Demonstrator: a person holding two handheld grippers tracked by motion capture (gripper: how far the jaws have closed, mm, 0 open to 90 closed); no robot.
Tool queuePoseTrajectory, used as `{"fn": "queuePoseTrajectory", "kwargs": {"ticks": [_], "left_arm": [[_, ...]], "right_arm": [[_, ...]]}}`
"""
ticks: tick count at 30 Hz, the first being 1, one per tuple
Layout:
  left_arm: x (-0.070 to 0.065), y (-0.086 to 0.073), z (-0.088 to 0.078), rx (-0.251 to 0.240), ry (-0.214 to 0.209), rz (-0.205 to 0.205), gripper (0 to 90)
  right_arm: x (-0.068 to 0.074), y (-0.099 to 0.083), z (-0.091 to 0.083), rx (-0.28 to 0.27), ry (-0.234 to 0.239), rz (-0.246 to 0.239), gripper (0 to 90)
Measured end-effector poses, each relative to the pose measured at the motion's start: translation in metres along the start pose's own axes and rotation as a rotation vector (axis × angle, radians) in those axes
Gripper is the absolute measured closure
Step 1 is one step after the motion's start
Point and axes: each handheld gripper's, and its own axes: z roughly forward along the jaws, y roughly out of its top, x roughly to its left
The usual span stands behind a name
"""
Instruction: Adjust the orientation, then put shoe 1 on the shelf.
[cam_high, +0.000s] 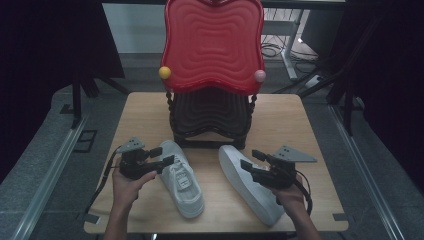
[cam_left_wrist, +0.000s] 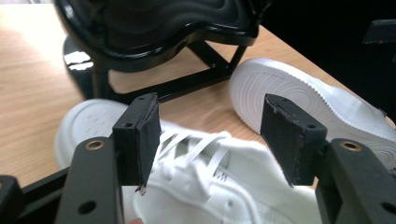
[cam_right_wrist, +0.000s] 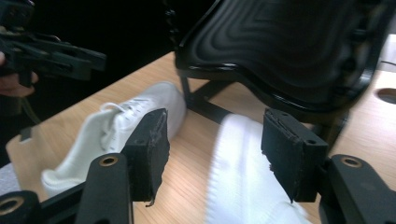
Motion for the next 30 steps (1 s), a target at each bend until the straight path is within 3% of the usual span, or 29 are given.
{"fn": "queuePoseTrajectory", "kwargs": {"ticks": [8, 11, 25, 30], "left_arm": [[0.008, 0.0, -0.007, -0.028, 0.014, -0.021, 36.6], [0.01, -0.002, -0.007, -0.024, 0.015, -0.026, 36.6], [0.013, -0.003, -0.011, -0.015, 0.028, -0.011, 36.6], [0.018, -0.006, -0.011, -0.016, 0.032, -0.039, 36.6]], "right_arm": [[0.032, 0.009, 0.035, 0.037, 0.041, -0.026, 41.1], [0.045, 0.008, 0.056, 0.067, 0.068, -0.034, 42.0], [0.068, -0.007, 0.113, 0.16, 0.117, -0.002, 43.5], [0.071, -0.015, 0.123, 0.177, 0.116, 0.005, 44.2]]}}
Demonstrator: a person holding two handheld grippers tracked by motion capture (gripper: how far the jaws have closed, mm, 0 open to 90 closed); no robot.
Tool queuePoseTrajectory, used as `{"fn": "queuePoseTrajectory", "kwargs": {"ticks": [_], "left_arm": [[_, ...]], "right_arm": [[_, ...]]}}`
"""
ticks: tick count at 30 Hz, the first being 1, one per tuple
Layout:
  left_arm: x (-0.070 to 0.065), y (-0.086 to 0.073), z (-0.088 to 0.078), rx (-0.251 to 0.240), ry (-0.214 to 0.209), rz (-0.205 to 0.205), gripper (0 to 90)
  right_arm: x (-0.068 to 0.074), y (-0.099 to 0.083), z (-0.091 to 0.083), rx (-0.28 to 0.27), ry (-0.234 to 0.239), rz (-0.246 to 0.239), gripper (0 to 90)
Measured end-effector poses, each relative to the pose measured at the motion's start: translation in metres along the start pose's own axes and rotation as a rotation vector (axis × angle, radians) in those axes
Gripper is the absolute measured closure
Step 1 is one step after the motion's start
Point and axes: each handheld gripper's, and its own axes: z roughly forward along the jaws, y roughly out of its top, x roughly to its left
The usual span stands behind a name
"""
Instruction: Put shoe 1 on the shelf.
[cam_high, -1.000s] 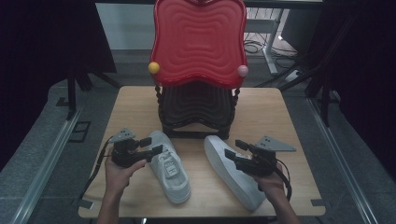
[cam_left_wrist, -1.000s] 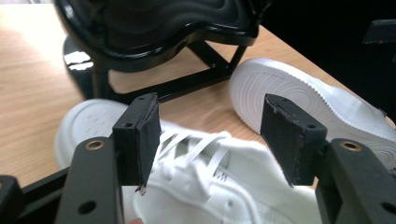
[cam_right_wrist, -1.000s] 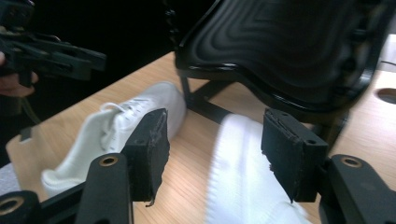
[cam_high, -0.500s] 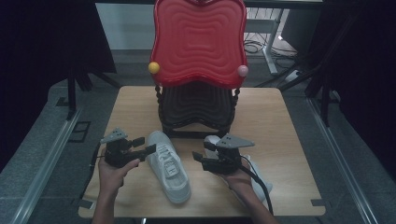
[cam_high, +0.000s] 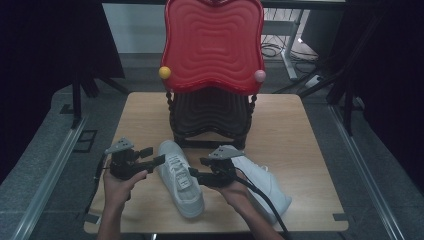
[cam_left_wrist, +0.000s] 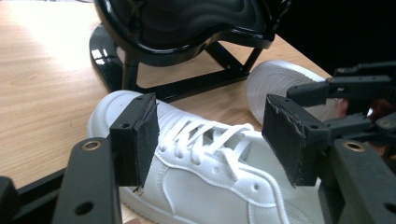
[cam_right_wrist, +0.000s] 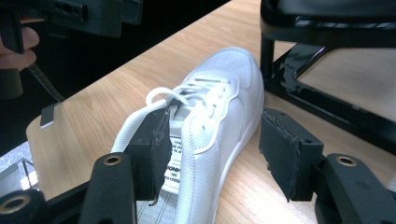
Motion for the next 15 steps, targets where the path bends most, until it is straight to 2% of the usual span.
{"fn": "queuePoseTrajectory", "kwargs": {"ticks": [6, 11, 14, 15], "left_arm": [[0.002, -0.001, -0.002, -0.006, 0.004, -0.006, 36.7], [0.002, -0.002, 0.0, 0.001, 0.003, -0.006, 36.6], [0.002, -0.002, 0.001, 0.004, 0.0, -0.004, 36.7], [0.002, -0.002, 0.002, 0.006, 0.002, -0.003, 36.6]], "right_arm": [[0.003, -0.008, 0.023, 0.036, -0.003, 0.011, 46.4], [0.003, -0.012, 0.033, 0.059, -0.007, 0.013, 48.1], [0.005, -0.013, 0.041, 0.086, -0.032, 0.0, 49.7], [0.006, -0.015, 0.047, 0.109, -0.063, -0.027, 51.0]]}}
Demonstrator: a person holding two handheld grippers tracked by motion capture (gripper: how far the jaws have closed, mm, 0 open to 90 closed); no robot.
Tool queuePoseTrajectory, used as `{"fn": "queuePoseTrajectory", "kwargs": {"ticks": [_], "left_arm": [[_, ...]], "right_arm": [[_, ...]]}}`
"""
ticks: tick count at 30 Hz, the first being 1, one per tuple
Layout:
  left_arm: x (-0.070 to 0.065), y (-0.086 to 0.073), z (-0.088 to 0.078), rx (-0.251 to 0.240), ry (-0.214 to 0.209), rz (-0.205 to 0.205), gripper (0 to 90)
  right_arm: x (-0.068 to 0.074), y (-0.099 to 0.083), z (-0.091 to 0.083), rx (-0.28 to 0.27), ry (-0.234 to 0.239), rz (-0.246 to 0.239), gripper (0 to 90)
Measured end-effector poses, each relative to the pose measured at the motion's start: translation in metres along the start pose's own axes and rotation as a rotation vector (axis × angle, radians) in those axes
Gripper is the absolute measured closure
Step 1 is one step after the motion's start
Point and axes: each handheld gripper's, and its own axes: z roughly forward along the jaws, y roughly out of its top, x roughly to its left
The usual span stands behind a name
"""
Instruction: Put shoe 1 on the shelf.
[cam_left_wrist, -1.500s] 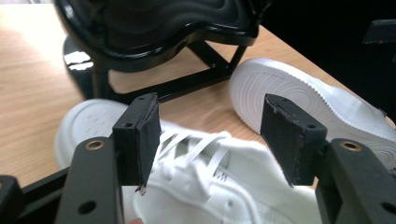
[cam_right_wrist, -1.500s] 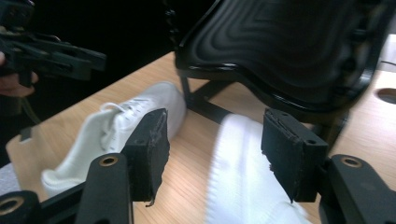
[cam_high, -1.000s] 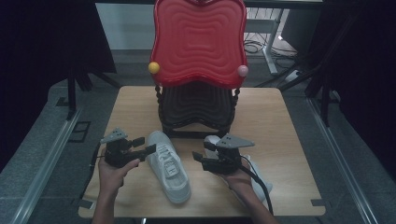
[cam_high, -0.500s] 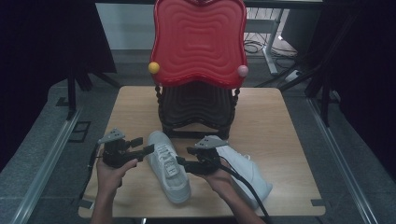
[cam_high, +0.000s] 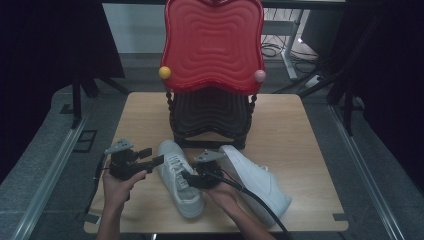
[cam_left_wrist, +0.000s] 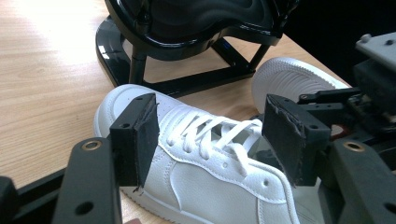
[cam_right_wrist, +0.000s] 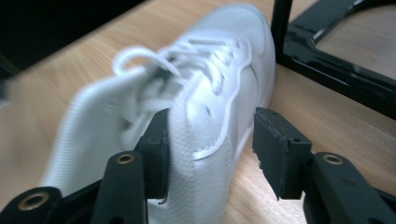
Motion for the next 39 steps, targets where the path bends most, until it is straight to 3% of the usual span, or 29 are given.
{"fn": "queuePoseTrajectory", "kwargs": {"ticks": [3, 9, 19, 26, 29, 34, 39], "left_arm": [[0.0, 0.0, 0.001, 0.002, -0.001, -0.001, 36.6], [-0.001, -0.001, 0.002, 0.008, -0.006, 0.002, 36.6], [-0.001, -0.001, 0.003, 0.011, -0.008, 0.004, 36.7], [0.001, -0.001, 0.001, 0.01, -0.003, 0.002, 36.7], [0.002, -0.001, 0.0, 0.006, -0.003, 0.002, 36.8], [0.003, -0.001, -0.006, -0.023, 0.012, -0.001, 37.2], [0.004, 0.0, -0.014, -0.071, 0.018, -0.016, 37.8]], "right_arm": [[0.0, 0.001, 0.005, 0.021, -0.004, 0.008, 53.4], [0.003, 0.006, 0.009, 0.062, -0.017, -0.029, 64.6], [0.004, 0.008, 0.01, 0.075, -0.052, -0.04, 77.4], [-0.001, 0.007, 0.009, 0.051, -0.058, -0.01, 83.8], [-0.001, 0.007, 0.007, 0.016, -0.026, -0.003, 84.8], [0.004, 0.01, -0.006, -0.026, -0.021, -0.058, 84.9], [0.004, 0.013, -0.025, -0.093, -0.011, -0.055, 85.0]]}}
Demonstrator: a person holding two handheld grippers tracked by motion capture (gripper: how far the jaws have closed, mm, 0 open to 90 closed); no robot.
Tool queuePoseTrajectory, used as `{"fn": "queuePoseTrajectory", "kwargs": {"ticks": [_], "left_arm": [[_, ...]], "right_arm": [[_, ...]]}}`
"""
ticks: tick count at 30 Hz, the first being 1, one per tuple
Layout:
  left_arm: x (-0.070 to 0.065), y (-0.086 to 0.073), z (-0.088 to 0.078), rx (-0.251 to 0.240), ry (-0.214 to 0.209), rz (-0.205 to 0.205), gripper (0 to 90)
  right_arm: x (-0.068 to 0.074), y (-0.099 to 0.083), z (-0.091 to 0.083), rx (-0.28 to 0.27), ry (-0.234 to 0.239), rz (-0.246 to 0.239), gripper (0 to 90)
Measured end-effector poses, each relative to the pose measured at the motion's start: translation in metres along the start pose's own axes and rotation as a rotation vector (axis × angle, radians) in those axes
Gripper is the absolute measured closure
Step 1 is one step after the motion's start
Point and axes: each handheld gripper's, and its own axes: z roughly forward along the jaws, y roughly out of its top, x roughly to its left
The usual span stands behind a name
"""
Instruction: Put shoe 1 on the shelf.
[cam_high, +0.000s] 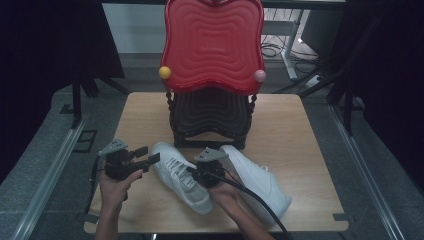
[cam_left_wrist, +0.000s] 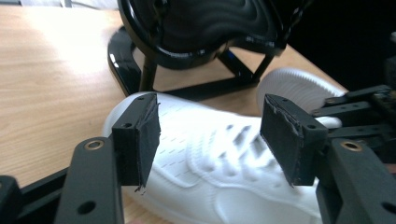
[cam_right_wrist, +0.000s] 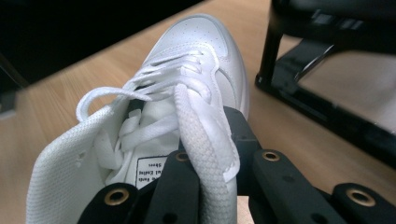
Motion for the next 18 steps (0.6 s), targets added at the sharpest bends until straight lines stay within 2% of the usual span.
{"fn": "queuePoseTrajectory", "kwargs": {"ticks": [1, 2, 3, 4, 5, 11, 12, 18], "left_arm": [[0.001, 0.0, -0.003, -0.009, -0.003, -0.002, 37.7], [0.001, 0.0, -0.003, -0.009, -0.003, -0.002, 37.7], [0.001, 0.0, -0.004, -0.012, -0.003, -0.002, 37.7], [0.001, 0.0, -0.004, -0.012, -0.003, -0.002, 37.7], [0.001, 0.0, -0.004, -0.011, -0.003, 0.0, 37.7], [-0.001, -0.001, 0.0, 0.0, -0.009, 0.001, 37.7], [-0.001, -0.001, 0.0, 0.001, -0.007, 0.002, 37.7], [0.0, -0.001, 0.001, 0.011, 0.002, 0.009, 37.7]], "right_arm": [[0.001, 0.003, -0.011, -0.036, -0.003, 0.001, 85.0], [0.001, 0.003, -0.011, -0.036, -0.003, 0.001, 85.0], [0.001, 0.005, -0.022, -0.063, -0.009, -0.012, 85.0], [0.001, 0.005, -0.022, -0.063, -0.009, -0.012, 85.0], [0.001, 0.006, -0.031, -0.085, -0.018, -0.022, 84.9], [0.0, 0.006, -0.043, -0.119, -0.048, -0.053, 85.0], [-0.001, 0.007, -0.048, -0.13, -0.058, -0.07, 85.0], [-0.002, 0.009, -0.068, -0.182, -0.059, -0.122, 85.0]]}}
